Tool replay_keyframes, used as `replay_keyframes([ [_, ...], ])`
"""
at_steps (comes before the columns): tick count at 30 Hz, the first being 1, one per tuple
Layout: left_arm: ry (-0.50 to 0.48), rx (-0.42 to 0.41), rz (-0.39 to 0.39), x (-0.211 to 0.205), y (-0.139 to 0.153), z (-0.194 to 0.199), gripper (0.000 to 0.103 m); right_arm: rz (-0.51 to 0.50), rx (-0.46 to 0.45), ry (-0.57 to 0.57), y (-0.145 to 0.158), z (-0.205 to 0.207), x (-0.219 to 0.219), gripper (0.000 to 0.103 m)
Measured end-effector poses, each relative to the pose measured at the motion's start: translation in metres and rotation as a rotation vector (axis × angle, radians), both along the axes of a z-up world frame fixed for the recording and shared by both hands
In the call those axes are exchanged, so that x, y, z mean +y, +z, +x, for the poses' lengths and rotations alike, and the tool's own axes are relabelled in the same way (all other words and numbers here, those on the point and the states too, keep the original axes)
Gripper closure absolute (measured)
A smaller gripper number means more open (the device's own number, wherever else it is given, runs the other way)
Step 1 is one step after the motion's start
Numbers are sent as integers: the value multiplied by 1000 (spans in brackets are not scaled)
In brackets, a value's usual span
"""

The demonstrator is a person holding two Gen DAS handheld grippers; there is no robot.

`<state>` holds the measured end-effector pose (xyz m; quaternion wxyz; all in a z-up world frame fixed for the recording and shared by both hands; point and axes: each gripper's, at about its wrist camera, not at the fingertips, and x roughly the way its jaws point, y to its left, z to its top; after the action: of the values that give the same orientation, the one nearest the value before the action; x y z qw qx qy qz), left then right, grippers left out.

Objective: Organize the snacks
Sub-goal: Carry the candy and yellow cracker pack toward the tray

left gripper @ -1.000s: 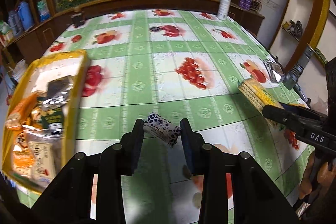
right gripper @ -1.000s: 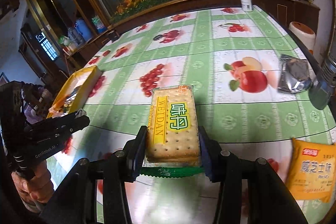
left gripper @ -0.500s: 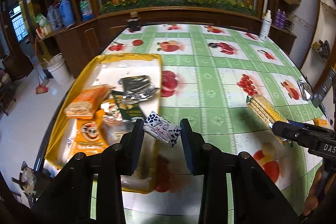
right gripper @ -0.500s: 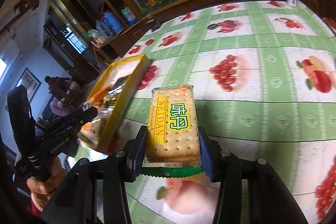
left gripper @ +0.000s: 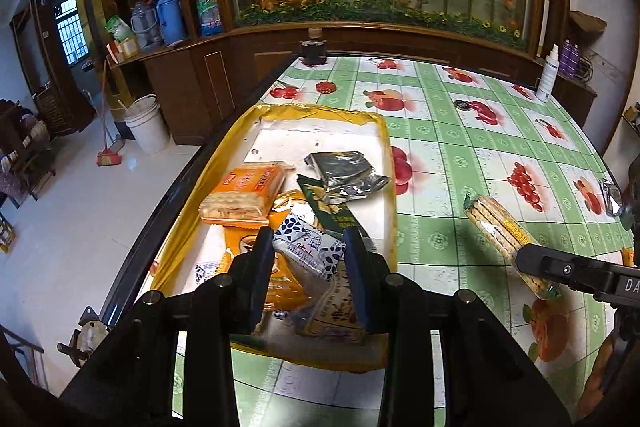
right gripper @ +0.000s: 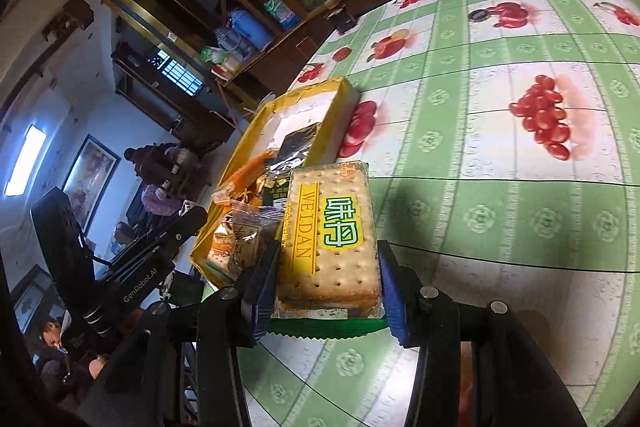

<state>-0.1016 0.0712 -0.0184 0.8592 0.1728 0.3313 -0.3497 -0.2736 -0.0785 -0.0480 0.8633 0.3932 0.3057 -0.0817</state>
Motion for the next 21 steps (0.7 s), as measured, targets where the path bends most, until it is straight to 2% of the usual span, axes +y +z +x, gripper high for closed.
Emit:
replay_keyframes([
  [21, 64, -1, 21, 13, -5, 27, 70, -8, 15, 63, 4, 49, 14, 56],
])
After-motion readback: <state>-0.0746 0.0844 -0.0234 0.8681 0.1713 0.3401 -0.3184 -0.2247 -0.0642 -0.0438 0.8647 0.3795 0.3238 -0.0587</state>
